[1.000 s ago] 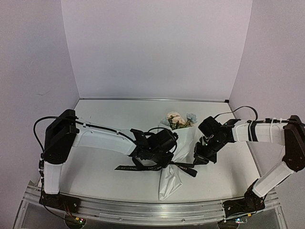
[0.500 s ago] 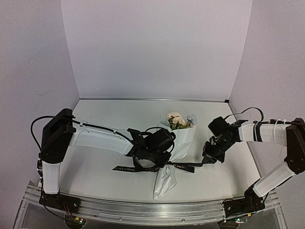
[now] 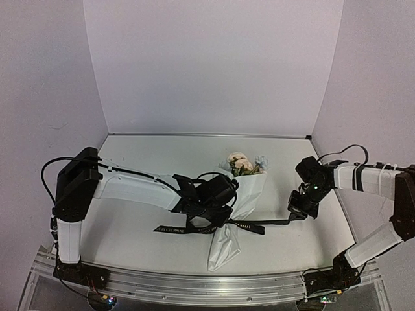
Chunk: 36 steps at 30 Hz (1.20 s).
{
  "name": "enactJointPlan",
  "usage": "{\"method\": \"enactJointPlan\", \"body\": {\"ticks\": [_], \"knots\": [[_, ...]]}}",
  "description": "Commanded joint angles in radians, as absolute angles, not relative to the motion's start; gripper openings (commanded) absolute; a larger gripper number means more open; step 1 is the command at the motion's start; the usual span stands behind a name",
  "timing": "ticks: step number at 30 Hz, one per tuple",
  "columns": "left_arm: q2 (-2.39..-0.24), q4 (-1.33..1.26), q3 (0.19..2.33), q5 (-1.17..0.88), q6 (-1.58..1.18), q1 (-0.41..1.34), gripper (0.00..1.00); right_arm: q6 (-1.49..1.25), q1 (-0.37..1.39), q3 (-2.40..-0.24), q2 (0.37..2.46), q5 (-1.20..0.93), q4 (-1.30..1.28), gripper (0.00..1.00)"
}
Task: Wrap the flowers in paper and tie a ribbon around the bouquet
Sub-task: Adjust the ribbon on the folded bouquet.
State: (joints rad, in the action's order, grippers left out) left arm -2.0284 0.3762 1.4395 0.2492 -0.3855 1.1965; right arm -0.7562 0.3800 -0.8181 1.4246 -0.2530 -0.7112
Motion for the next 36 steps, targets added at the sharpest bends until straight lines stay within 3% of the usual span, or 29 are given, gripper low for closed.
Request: {"method": "enactJointPlan", "body": {"ticks": [1, 10, 14, 16, 21, 26, 30, 36], "knots": [[-1.971, 0.392, 1.429, 0.281, -0.377, 1.19, 0.0, -0.708, 0.363, -0.88, 1.413, -0.253, -0.777, 0.0], [-1.965, 0.382, 1.439, 0.284, -0.387, 1.19, 0.0, -0.653, 0.381, -0.92, 1.411, -0.269, -0.831, 0.05], [-1.967, 0.387, 1.452, 0.283, -0.388, 1.19, 0.02, -0.619, 0.39, -0.941, 1.404, -0.298, -0.854, 0.19], [-1.963, 0.389, 1.458, 0.288, -0.393, 1.19, 0.1, -0.583, 0.408, -0.948, 1.39, -0.297, -0.868, 0.29], [-1.916, 0.378, 1.456, 0.312, -0.418, 1.19, 0.44, -0.467, 0.507, -0.946, 1.344, -0.286, -0.887, 0.49], [-1.82, 0.356, 1.42, 0.348, -0.444, 1.19, 0.6, -0.407, 0.622, -0.897, 1.336, -0.286, -0.801, 0.59], [-1.751, 0.373, 1.384, 0.378, -0.475, 1.18, 0.64, -0.472, 0.676, -0.873, 1.394, -0.31, -0.71, 0.6], [-1.613, 0.326, 1.143, 0.266, -0.536, 1.058, 0.54, -0.572, 0.716, -0.843, 1.49, -0.325, -0.531, 0.57]]}}
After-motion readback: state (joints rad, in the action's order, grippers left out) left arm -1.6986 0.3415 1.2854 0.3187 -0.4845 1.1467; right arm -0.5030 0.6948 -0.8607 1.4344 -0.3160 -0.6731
